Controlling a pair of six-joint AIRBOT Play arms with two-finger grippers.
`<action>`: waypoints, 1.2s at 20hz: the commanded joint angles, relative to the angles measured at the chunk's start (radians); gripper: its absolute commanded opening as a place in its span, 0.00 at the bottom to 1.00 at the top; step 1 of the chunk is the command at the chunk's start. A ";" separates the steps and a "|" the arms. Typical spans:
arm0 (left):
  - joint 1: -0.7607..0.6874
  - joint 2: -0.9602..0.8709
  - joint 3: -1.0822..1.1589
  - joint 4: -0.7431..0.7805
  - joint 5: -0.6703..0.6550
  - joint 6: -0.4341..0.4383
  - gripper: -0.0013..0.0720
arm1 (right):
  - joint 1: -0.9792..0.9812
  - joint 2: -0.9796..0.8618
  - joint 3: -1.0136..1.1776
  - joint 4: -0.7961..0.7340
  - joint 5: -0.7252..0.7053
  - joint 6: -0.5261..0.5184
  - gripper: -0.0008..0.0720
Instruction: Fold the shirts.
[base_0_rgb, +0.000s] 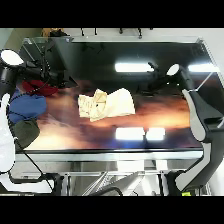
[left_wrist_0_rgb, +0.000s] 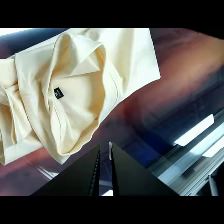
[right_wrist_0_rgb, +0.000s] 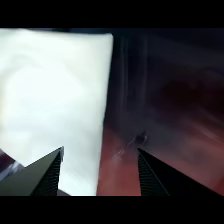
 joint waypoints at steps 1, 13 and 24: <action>-0.001 0.000 0.000 0.000 0.000 0.000 0.14 | 0.042 -0.083 -0.011 0.038 0.005 -0.030 0.73; -0.001 0.000 0.000 0.001 -0.006 0.009 0.14 | 0.090 -0.117 -0.010 0.097 -0.047 -0.066 0.73; -0.001 0.000 0.000 0.001 -0.017 0.027 0.14 | -0.038 -0.149 -0.010 0.319 0.054 -0.171 0.73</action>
